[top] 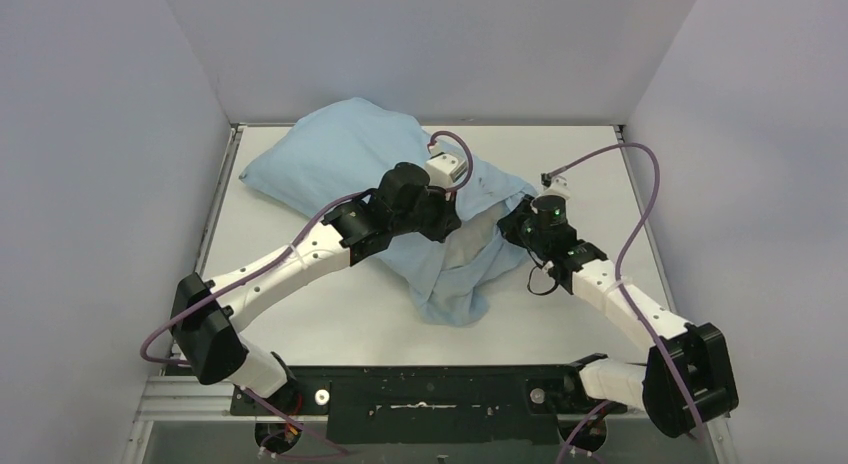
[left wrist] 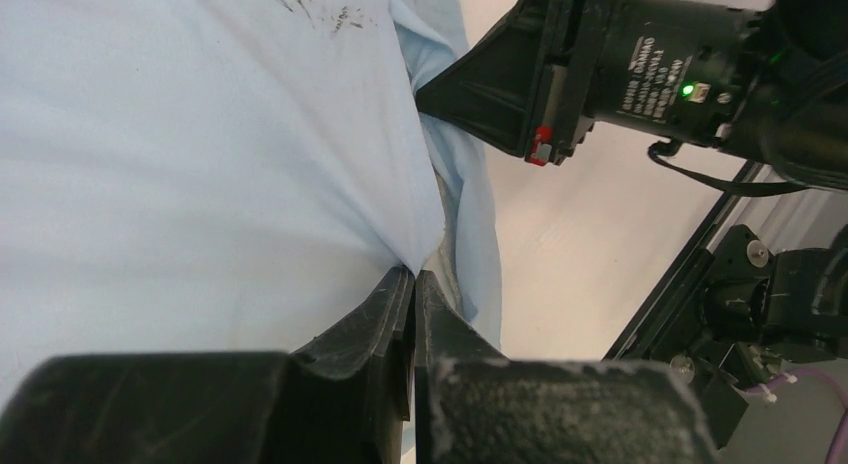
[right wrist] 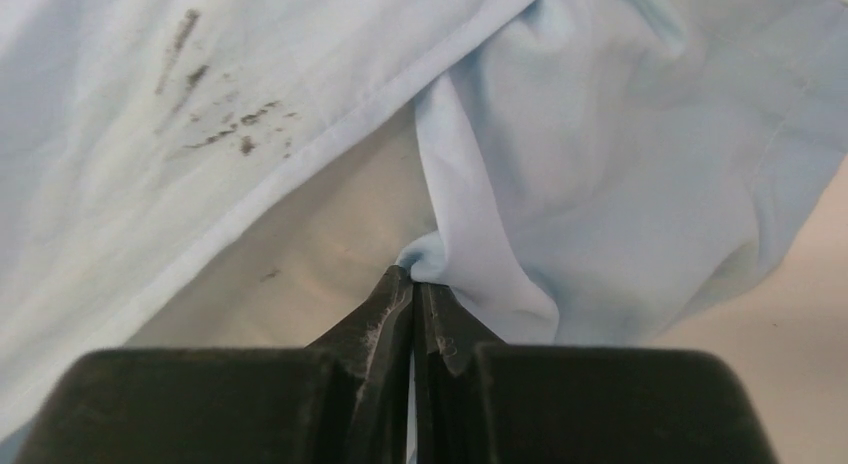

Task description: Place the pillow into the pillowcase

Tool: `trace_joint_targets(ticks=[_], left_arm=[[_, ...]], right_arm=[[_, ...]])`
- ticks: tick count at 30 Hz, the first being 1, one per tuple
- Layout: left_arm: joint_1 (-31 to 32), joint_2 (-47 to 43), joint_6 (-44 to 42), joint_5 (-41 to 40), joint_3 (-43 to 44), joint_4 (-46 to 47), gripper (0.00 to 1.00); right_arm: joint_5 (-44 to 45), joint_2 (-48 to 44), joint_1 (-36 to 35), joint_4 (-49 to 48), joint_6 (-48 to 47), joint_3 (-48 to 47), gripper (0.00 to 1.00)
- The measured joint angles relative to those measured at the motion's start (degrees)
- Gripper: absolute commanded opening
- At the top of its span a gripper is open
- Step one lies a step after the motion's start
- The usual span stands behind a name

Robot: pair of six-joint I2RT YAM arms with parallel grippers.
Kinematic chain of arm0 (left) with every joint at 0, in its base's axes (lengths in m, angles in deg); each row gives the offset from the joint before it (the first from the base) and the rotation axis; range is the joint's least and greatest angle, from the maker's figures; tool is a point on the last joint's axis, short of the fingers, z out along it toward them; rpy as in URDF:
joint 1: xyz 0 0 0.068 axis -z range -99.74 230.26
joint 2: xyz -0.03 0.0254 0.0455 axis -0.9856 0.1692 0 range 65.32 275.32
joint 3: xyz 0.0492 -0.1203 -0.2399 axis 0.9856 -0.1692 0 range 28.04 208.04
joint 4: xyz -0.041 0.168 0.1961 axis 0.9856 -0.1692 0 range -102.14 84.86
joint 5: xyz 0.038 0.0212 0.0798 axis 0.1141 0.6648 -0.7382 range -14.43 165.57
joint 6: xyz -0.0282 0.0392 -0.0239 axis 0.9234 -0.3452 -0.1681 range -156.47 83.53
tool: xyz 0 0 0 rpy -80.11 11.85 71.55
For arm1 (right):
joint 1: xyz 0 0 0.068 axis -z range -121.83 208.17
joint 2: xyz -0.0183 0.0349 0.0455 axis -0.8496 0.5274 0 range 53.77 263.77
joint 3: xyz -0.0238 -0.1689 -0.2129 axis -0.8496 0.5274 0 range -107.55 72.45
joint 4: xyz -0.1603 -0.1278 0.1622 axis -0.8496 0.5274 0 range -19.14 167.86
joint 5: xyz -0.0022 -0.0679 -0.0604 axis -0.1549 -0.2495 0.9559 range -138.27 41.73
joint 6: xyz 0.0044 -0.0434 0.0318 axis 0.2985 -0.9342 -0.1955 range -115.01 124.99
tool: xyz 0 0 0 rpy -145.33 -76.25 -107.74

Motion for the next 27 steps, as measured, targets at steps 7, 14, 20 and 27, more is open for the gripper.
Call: trace_joint_targets(ticks=[7, 14, 20, 27], left_arm=[[-0.61, 0.17, 1.2, 0.7, 0.0, -0.04, 0.0], [-0.96, 0.81, 1.92, 1.84, -0.02, 0.04, 0.0], [-0.98, 0.83, 2.4, 2.08, -0.09, 0.35, 0.0], [-1.11, 0.83, 3.06, 2.32, -0.09, 0.74, 0.0]], right_arm=[[4.9, -10.03, -0.02, 11.19, 0.07, -3.02, 0.0], [7.34, -16.81, -0.02, 17.18, 1.14, -2.29, 0.17], [9.75, -16.63, -1.97, 21.44, 4.94, -2.78, 0.33], [15.8, -11.87, -12.13, 21.7, 4.68, -6.1, 0.35]])
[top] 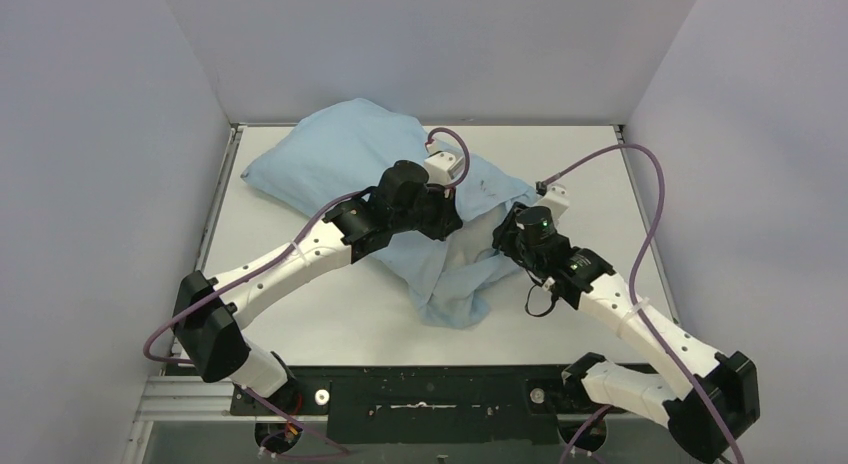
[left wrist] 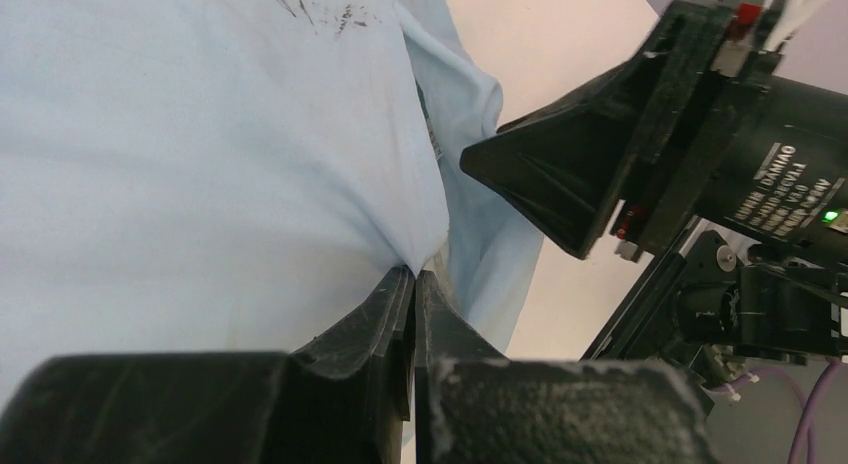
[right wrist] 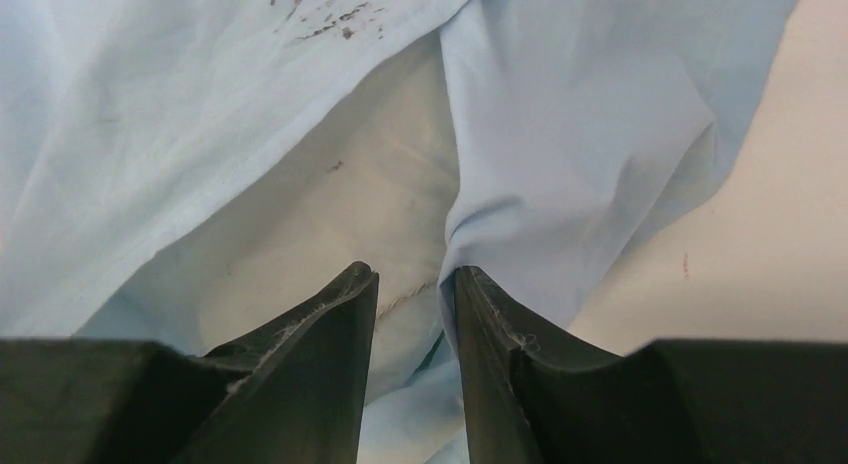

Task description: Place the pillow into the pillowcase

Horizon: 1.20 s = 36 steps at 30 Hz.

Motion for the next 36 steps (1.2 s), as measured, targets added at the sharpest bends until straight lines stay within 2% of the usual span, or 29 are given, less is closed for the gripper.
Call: trace_joint_targets(ticks=[5, 10, 15, 18, 21, 24, 31, 36], left_arm=[[0.0, -0.02, 0.04, 0.13, -0.04, 0.0, 0.0], [0.0, -0.02, 0.09, 0.13, -0.55, 0.02, 0.0], [0.0, -0.02, 0.17, 0.13, -0.76, 0.17, 0.0], [0.0, -0.02, 0.24, 0.13, -1.27, 0.48, 0.0], [0.0, -0.02, 0.26, 0.13, -1.68, 0.46, 0.0], [0.0, -0.02, 0.26, 0.13, -1.77, 0.52, 0.0], [0.0, -0.02, 0.33, 0.11, -1.92, 1.11, 0.0], [0.0, -0.02, 0.39, 0.11, -1.92, 1.31, 0.0]], right_arm=[[3.69, 6.01, -0.37, 0.0, -2.69, -2.34, 0.35], [6.78, 7.8, -0.66, 0.11, -4.37, -1.68, 0.25], [8.31, 7.3, 0.15, -5.55, -5.44, 6.62, 0.22], [5.9, 7.45, 2.8, -9.75, -5.46, 12.81, 0.22], [3.85, 7.43, 5.27, -11.23, -5.05, 14.91, 0.24], [3.3, 5.64, 5.7, -9.84, -4.68, 13.94, 0.26], [3.54, -4.76, 4.83, -2.25, -4.37, 7.5, 0.26], [3.93, -5.03, 2.08, -1.29, -4.17, 4.94, 0.28]])
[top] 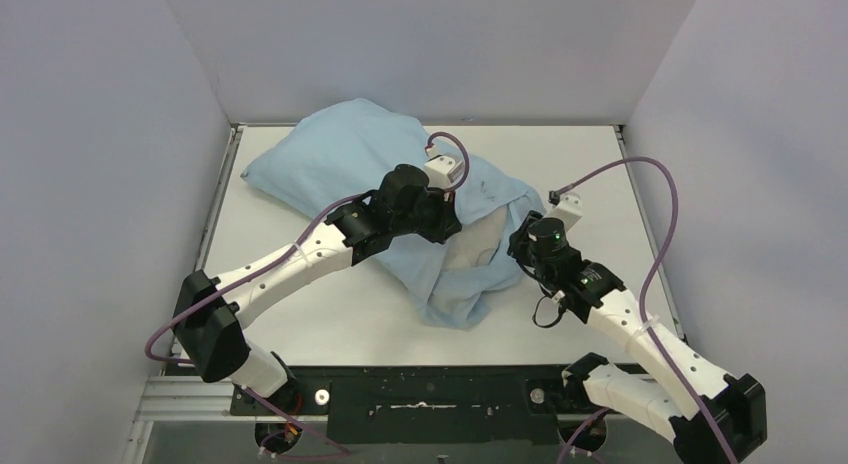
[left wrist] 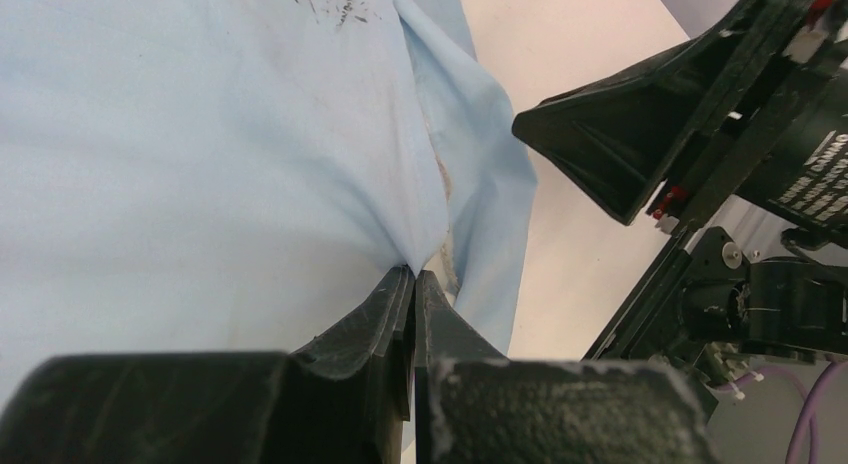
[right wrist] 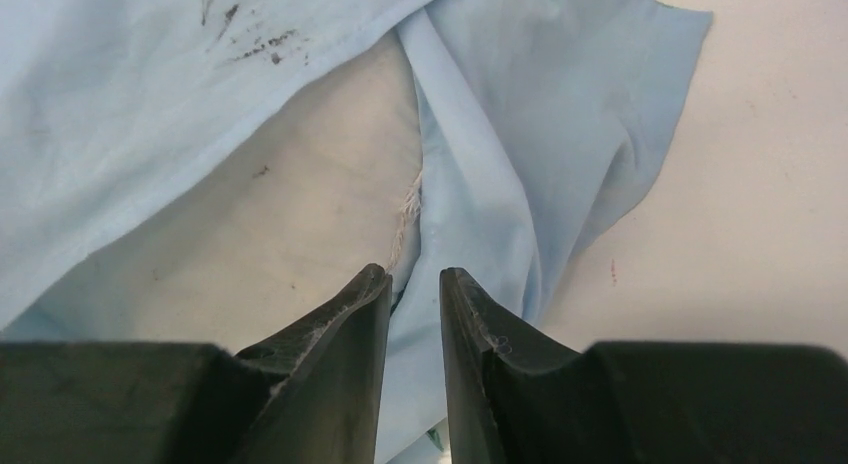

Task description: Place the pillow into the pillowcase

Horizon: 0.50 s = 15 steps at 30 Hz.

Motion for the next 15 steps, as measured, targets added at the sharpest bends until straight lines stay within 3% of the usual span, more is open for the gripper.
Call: trace_joint_targets(ticks=[15], left_arm=[[0.0, 0.0, 0.85, -0.02, 0.0, 0.17, 0.0]], right_arm=[[0.96, 17.99, -0.59, -8.04, 0.17, 0.7, 0.34]])
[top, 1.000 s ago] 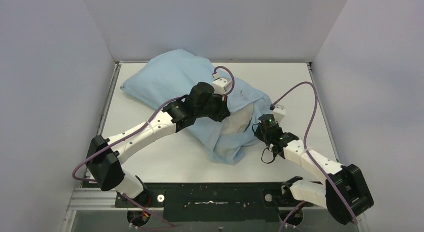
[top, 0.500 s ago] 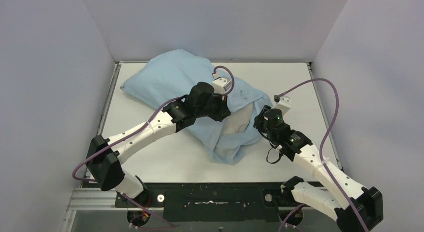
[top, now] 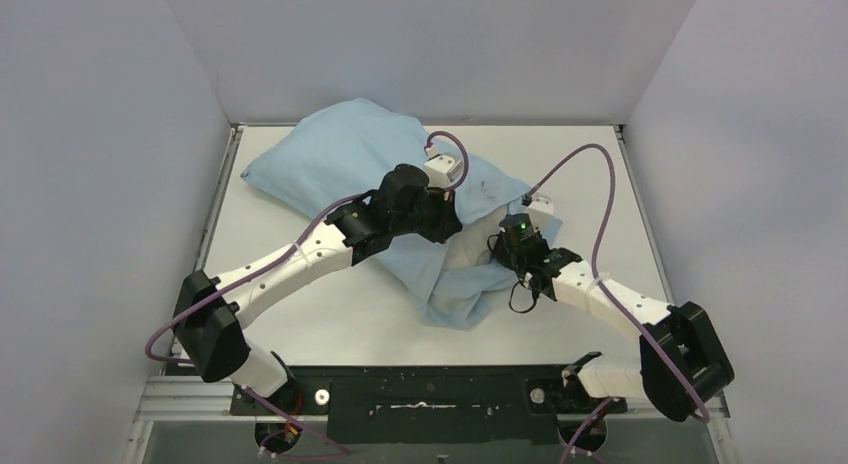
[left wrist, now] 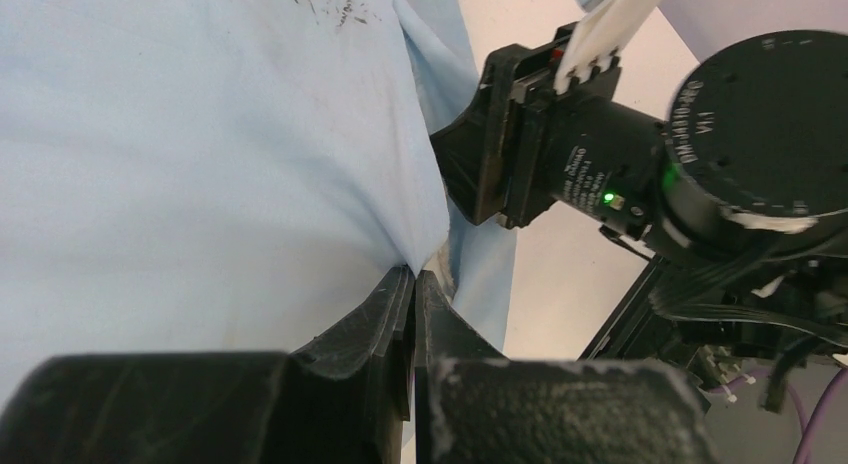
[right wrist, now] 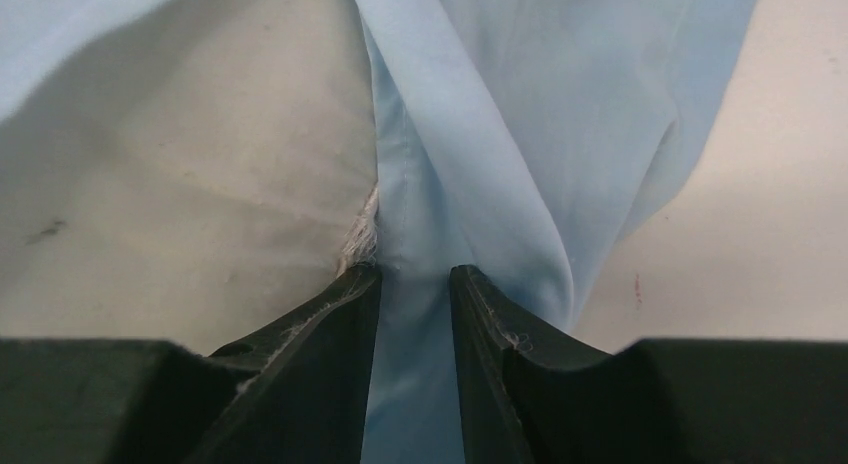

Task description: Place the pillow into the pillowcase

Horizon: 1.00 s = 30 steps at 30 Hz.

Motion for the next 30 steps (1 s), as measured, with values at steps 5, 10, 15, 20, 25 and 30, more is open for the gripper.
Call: trace_joint_targets(ticks=[5, 10, 15, 20, 25, 30], left_arm=[[0.0, 0.0, 0.02, -0.02, 0.0, 0.02, 0.0], [0.0, 0.0, 0.02, -0.02, 0.0, 0.04, 0.0], [0.0, 0.0, 0.0, -0.55, -0.02, 0.09, 0.0], [0.0, 0.0, 0.0, -0.79, -0.33, 0.26, 0.0], [0.0, 0.02, 0.02, -0.81, -0.39, 0.26, 0.0], [0.0, 0.09, 0.02, -0.81, -0.39, 0.26, 0.0]], right_arm=[[-1.62, 6.12, 0.17, -6.29, 0.15, 1.46, 0.22], [-1.95, 8.61, 0.5, -9.18, 0.2, 1.51, 0.0], [-1.22, 1.77, 0.61, -4.9, -0.52, 1.95, 0.0], [-1.14, -11.39, 1.9, -2.29, -1.62, 1.92, 0.0], [-4.28, -13.03, 2.93, -2.03, -1.6, 1.75, 0.0], [-10.97, -12.52, 2.93, -4.09, -1.14, 1.73, 0.0]])
